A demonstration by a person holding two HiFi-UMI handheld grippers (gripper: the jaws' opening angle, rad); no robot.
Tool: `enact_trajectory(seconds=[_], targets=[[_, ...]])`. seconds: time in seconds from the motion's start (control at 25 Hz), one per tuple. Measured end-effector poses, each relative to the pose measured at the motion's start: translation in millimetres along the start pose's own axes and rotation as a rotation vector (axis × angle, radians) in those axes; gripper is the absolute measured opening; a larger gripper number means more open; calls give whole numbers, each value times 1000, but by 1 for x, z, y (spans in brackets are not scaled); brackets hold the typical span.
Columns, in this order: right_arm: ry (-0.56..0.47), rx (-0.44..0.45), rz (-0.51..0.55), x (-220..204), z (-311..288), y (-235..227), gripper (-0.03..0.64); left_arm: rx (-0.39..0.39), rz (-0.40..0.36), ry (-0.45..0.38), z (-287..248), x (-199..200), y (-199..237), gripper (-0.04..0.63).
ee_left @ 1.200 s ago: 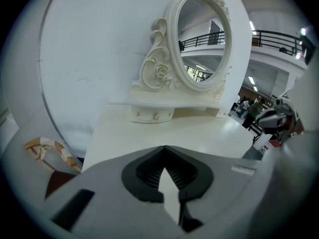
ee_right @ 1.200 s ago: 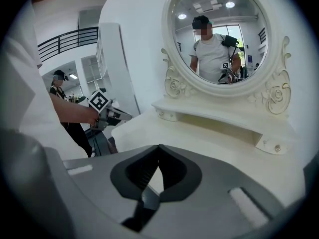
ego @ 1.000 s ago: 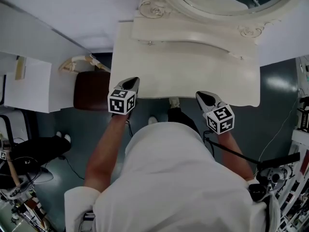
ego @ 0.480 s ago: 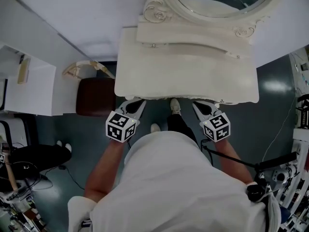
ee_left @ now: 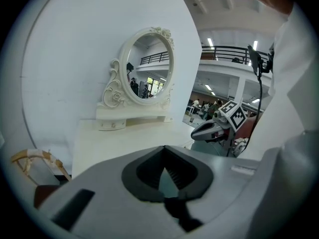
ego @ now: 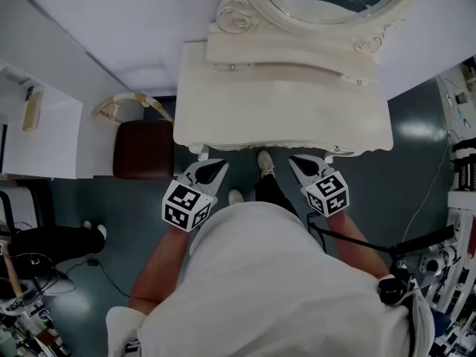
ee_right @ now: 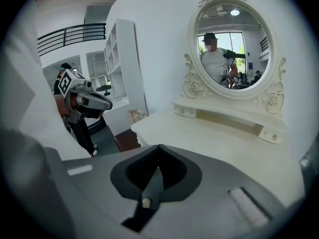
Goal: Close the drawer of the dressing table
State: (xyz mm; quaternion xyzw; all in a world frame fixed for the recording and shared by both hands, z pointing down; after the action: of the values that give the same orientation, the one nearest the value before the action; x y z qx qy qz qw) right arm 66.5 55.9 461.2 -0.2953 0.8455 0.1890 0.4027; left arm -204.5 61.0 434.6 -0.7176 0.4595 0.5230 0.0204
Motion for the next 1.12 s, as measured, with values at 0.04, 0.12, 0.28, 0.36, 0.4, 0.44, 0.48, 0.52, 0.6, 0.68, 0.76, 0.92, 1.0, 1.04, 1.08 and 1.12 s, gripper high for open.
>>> enact_trajectory(seconds=[0.04,0.12,0.28,0.36,0.4,0.44,0.48,0.52,0.6,0.68,0.76,0.92,1.0,1.04,1.08,1.12], targets=[[1,1,1,0,0,2,2,-3,-3,1,1,-1,-1,3],[2,4,1,0,-1,3,2,-8,-6,5,2,-1,-3,3],[1,7,1,0,-2,5,2,-10,-15,14,1,-2,-4,3],[1,8,6,-1,-1,8,2,-13,-20,15,3,-4,-6,3],[1,8,8,-1,0,9,2,-14,-22,15,3,-5,-6,3],[1,9,11,-1,0,10,2,-14,-23,14,4,-6,-7,3],[1,9,13,0,0,10,2,-14,-24,14,3,-6,-8,3],[1,10,15,0,0,10,2,-15,-23,14,3,-6,-8,3],[0,10,18,-1,1,10,2,-17,-23,17,3,-8,-10,3],[-1,10,20,-1,1,12,1,-18,-24,20,3,-9,-10,3],[-2,12,24,0,0,12,1,-18,-23,20,3,-9,-10,3],[1,11,28,1,-1,12,0,-20,-14,22,3,-9,-9,3],[1,14,34,2,-4,12,0,-17,-12,23,4,-10,-8,3],[2,15,37,2,-4,13,0,-18,-10,24,3,-11,-8,3],[3,14,37,1,-3,13,0,-20,-9,26,2,-13,-9,3],[3,13,36,-1,-2,13,0,-23,-8,29,0,-15,-10,3]])
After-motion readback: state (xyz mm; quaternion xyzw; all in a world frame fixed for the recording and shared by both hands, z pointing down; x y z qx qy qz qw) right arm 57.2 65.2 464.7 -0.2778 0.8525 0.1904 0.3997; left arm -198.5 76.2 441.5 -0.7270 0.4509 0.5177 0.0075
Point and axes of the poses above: the fingertips, and each gripper's own axes: z backward along the fingers, y to its left, x out of its top, the point moved 8 cm from there along z, backward along the fingers, and after that the axes turned 13 degrees about z, right-handed, at the moved point
